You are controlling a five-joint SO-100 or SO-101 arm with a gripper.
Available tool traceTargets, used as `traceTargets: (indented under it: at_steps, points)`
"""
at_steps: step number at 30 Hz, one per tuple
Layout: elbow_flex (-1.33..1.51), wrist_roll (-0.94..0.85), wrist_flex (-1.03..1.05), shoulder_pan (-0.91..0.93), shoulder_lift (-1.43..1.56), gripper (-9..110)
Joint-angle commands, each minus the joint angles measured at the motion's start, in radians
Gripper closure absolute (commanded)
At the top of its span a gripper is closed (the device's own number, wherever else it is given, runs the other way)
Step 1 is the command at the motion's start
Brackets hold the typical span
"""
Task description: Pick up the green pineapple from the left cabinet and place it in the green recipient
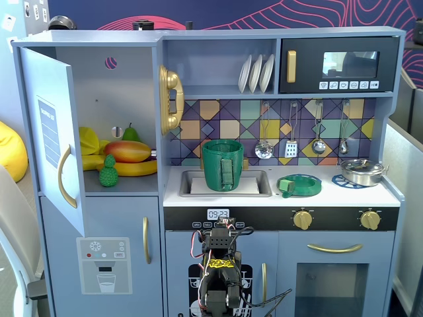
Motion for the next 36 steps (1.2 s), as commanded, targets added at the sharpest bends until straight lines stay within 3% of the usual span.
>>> traceTargets:
  at_steps: [1, 12, 16, 19, 23, 25, 29, 32, 36]
  points:
    - [0.040, 0.063, 0.150, 0.057, -0.005, 101]
    - [0.040, 0.048, 0.152, 0.055, -0.005, 101]
    - [0.012, 0.032, 0.097, -0.037, -0.008, 101]
    - [-0.054, -0.020, -0.098, -0.161, -0.009, 101]
    - [-0.075, -0.058, -0.664, -0.383, -0.029, 101]
    - [-0.115, -0.181, -0.887, -0.491, -0.115, 101]
    - [-0.376, -0.242, -0.824, -0.630, -0.268, 101]
    - [-0.466, -0.020, -0.936, -0.666, -0.360, 82]
    - [-0.554, 0.008, -1.051, -0.701, -0.448, 68]
